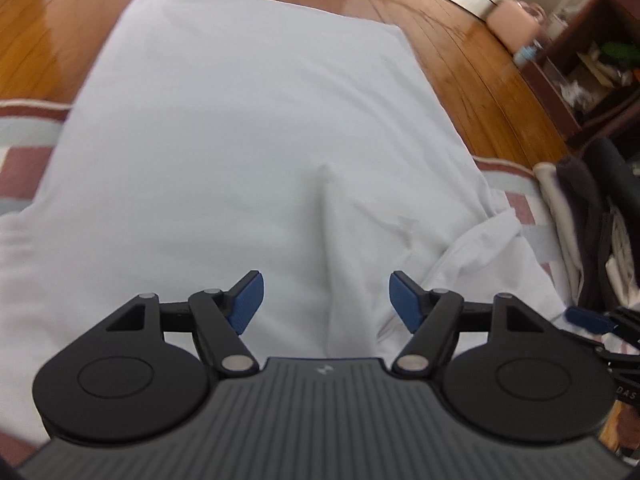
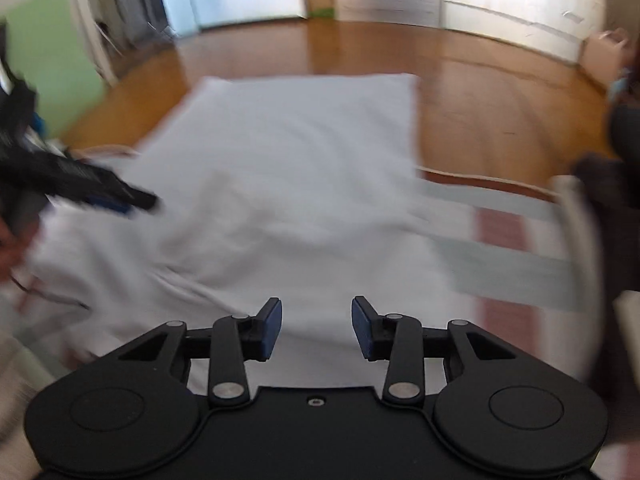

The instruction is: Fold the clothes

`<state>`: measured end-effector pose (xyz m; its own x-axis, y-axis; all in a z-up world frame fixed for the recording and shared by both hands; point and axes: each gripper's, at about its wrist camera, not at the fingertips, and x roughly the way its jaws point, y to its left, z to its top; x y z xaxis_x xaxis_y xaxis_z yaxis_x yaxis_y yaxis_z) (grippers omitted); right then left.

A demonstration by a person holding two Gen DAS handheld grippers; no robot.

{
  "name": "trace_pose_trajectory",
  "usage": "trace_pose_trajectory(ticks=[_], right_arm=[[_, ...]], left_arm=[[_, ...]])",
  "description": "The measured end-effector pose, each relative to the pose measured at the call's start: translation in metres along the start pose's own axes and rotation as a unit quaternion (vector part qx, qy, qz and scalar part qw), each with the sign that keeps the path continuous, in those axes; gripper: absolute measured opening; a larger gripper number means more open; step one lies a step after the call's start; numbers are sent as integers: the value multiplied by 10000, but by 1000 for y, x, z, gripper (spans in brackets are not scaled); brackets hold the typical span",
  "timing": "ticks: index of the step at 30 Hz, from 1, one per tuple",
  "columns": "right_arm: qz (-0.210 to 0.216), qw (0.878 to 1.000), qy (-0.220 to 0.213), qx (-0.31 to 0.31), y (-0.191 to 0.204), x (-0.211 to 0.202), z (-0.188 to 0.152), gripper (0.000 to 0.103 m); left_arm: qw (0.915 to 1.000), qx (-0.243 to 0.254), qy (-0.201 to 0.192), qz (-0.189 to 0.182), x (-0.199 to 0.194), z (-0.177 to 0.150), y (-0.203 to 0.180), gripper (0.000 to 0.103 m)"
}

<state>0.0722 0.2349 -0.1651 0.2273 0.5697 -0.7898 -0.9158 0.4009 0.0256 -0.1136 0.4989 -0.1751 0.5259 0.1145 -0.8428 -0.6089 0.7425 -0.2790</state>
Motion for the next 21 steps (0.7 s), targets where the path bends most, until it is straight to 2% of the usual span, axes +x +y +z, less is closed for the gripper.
trace_pose_trajectory(ticks=[2, 4, 5, 7, 8, 9, 10, 13, 14, 15, 16, 17, 18, 21], right_arm=[[-316, 9993, 6, -201, -4, -2, -12, 44], [-402, 9989, -18, -259, -11, -5, -18, 44], [-387, 9990, 10, -235, -13, -6, -20, 44], [-508, 9985, 107, -181, -13, -3, -23, 44], [-570, 9981, 157, -159, -16, 1, -24, 44], [-600, 9979, 199, -104, -19, 5, -26, 44], [-621, 9978, 239, -17, -24, 8, -28, 44], [-664, 9971, 296, 240, -34, 18, -32, 45], [-652, 9970, 274, 328, -36, 20, -33, 45], [-640, 9968, 253, 416, -39, 22, -34, 48], [-592, 9968, 266, 476, -40, 26, -34, 49], [-525, 9968, 297, 520, -42, 31, -34, 49], [-507, 9970, 336, 487, -42, 35, -32, 49], [-558, 9972, 350, 361, -39, 42, -28, 49]], left_arm=[[10000, 49, 1, -13, 7, 2, -5, 72], [9995, 253, 79, 155, 20, 4, -11, 73], [9994, 290, 164, 113, 27, 5, -11, 75], [9983, 50, 474, -329, 42, 7, -8, 80], [9973, -43, 558, -477, 47, 7, -7, 89], [9976, -23, 505, -481, 47, 7, -10, 93], [9979, 27, 460, -450, 48, 7, -12, 93], [9989, 341, 251, -203, 50, 3, -19, 89], [9987, 474, 145, -87, 49, 1, -21, 76], [9980, 627, 62, 68, 50, 1, -25, 54], [9971, 740, -13, 174, 49, 1, -28, 44], [9971, 741, -70, 148, 48, 1, -29, 21], [9976, 682, -125, 62, 46, 1, -30, 4], [9945, 816, -637, 161, 26, 5, -42, 3]])
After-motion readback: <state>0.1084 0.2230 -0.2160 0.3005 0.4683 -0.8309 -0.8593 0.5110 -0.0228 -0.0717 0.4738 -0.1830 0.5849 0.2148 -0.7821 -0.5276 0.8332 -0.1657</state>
